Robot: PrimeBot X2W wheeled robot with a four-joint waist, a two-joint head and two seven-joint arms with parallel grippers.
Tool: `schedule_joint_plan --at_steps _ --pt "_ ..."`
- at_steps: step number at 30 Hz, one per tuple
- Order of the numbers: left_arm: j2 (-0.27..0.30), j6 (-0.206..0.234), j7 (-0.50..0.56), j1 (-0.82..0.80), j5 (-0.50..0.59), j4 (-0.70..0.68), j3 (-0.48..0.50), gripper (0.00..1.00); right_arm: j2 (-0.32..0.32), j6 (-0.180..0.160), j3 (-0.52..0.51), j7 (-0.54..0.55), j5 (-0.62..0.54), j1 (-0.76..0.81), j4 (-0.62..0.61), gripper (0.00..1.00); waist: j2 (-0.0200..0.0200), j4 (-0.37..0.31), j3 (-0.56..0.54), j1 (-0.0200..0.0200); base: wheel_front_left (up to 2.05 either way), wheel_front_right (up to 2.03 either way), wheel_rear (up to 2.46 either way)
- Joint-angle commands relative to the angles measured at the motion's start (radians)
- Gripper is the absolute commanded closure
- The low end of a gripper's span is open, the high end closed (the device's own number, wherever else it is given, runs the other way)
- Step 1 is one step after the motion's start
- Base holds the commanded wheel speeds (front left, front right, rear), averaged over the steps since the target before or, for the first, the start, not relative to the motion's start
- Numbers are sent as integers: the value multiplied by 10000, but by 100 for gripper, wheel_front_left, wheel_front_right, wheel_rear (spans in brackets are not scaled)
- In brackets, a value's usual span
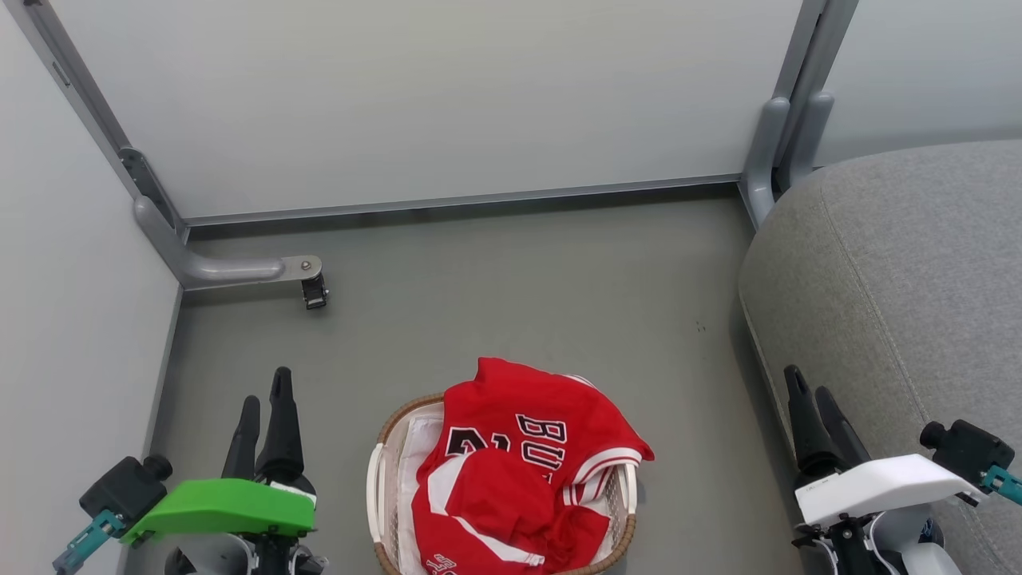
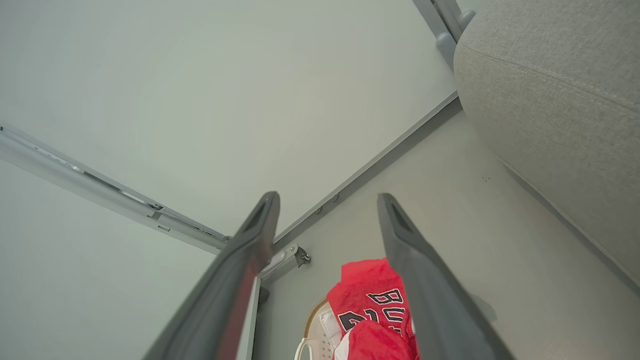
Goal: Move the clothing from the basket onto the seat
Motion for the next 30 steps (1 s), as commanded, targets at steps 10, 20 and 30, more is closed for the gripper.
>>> schedule_joint_plan --at_steps 10,20,30 --pt "68 106 -377 64 1564 38 -249 0 -78 3 241 -390 -1581 -15 173 0 0 48 -11 -1 0 0 0" --pt "77 124 -659 112 2547 194 -438 0 -90 4 406 -670 -2777 -37 273 0 0 77 -15 -1 0 0 0" --pt "85 175 -907 136 3507 412 -703 0 -100 5 501 -929 -3845 -5 263 0 0 87 -13 -1 0 0 0"
